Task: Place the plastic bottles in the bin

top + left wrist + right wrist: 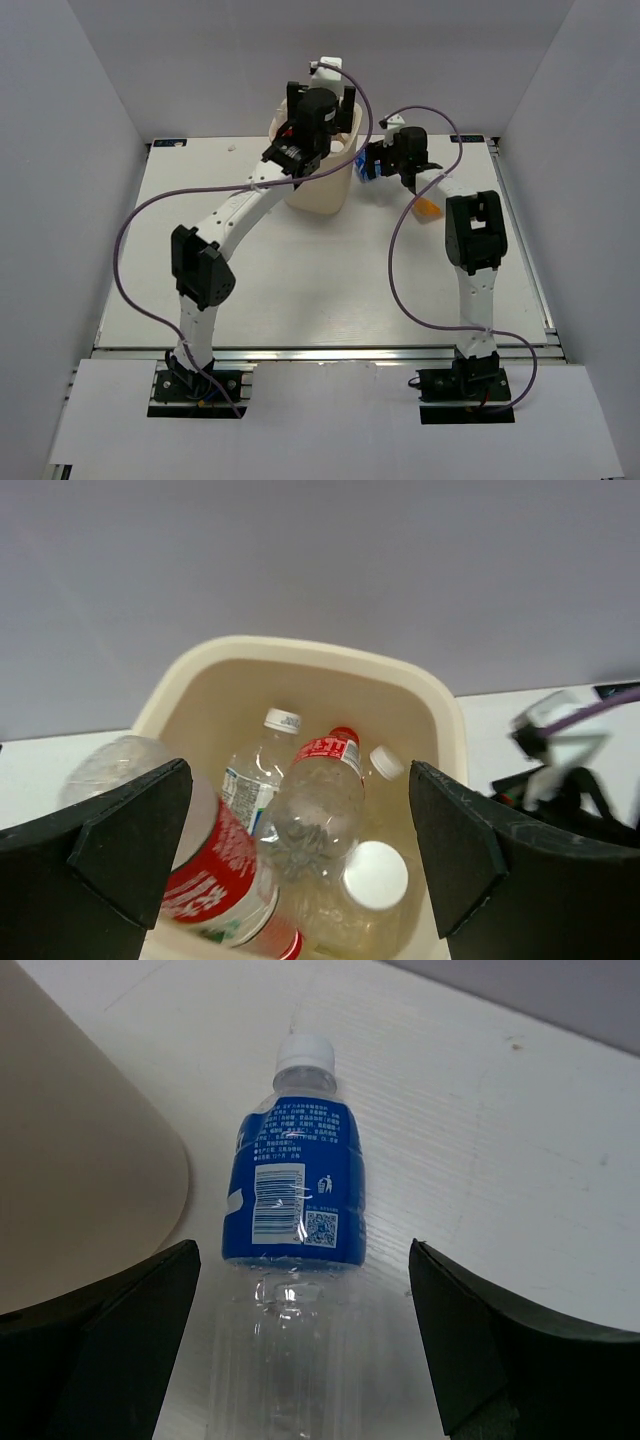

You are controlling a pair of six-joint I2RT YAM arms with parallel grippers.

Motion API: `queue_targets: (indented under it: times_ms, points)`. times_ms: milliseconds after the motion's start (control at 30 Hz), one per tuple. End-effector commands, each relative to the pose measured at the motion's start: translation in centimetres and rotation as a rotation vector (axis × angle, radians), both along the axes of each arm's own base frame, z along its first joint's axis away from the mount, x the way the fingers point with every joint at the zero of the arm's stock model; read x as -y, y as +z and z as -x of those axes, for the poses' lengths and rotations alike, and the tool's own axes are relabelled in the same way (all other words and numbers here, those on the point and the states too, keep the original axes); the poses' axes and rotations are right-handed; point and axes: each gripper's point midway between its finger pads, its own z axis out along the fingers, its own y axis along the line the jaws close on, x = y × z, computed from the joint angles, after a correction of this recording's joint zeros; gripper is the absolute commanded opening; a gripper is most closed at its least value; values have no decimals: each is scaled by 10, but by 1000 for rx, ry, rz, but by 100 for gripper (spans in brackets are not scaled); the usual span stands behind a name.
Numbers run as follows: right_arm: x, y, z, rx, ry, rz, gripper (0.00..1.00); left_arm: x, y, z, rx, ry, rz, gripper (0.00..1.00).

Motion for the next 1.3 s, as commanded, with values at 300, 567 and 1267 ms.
queue_targets:
  times_ms: [300,567,1267]
  points:
    - [-14,-29,-19,-148,-14,1,89,-73,65,89,108,34,151,98]
    - [-6,-38,-9,-228,-41,50,62,-166,23,166,115,253,243,98]
    - [29,304,14,421,-244,-318,24,-250,-81,163,-64,440,341,98]
